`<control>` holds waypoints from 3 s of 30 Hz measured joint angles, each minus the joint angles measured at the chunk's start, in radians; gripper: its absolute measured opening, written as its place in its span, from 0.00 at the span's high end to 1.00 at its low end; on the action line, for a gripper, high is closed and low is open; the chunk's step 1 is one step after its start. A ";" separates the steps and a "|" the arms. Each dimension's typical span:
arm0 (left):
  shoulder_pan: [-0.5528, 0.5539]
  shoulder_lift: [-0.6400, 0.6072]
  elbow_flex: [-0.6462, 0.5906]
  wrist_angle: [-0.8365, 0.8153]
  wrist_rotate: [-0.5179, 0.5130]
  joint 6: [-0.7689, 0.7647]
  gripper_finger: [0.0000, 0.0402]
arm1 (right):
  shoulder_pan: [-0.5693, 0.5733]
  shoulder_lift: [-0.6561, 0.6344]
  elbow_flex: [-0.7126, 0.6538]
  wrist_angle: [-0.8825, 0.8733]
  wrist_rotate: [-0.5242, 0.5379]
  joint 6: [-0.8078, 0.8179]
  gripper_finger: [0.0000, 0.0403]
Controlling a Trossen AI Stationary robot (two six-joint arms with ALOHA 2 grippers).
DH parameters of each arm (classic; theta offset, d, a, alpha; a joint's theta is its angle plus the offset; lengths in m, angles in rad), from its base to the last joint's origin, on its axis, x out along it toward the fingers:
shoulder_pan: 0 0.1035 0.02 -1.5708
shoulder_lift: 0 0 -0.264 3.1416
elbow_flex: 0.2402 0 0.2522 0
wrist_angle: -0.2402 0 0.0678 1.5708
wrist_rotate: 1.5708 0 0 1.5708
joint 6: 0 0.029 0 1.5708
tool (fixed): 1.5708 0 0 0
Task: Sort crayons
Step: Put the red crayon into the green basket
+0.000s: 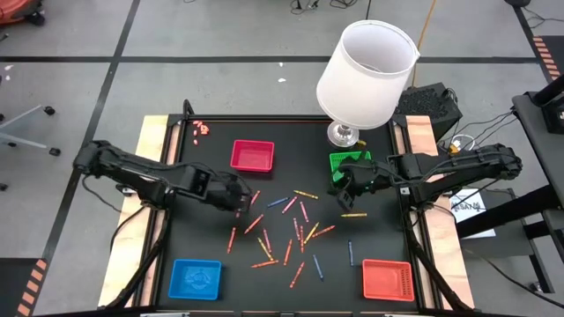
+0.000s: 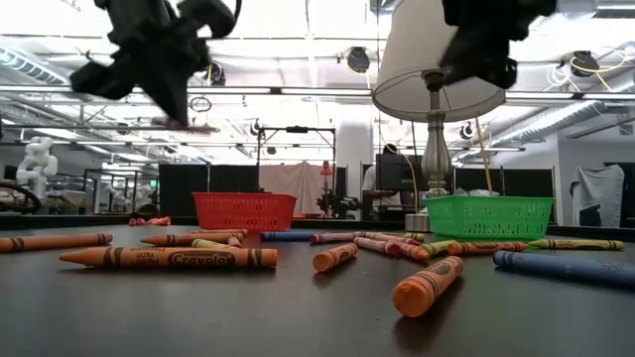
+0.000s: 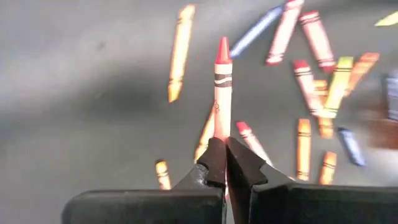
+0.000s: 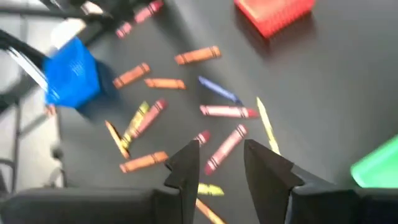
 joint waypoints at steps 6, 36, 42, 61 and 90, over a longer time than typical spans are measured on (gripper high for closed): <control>0.000 -0.107 0.000 0.029 -0.024 0.090 1.00 | 0.000 0.000 0.000 0.090 0.093 0.074 0.73; 0.000 -0.194 0.001 0.366 -0.038 0.611 1.00 | 0.075 0.080 0.000 0.313 0.113 0.191 0.73; 0.000 -0.194 0.001 0.420 -0.041 0.676 1.00 | 0.083 0.126 -0.001 0.497 0.095 0.119 0.73; 0.000 -0.161 0.001 0.744 -0.080 0.764 1.00 | 0.063 0.277 0.000 1.146 0.064 -0.085 0.52; 0.001 0.028 0.002 1.037 -0.080 0.771 1.00 | 0.057 0.301 0.000 1.170 0.034 -0.090 0.74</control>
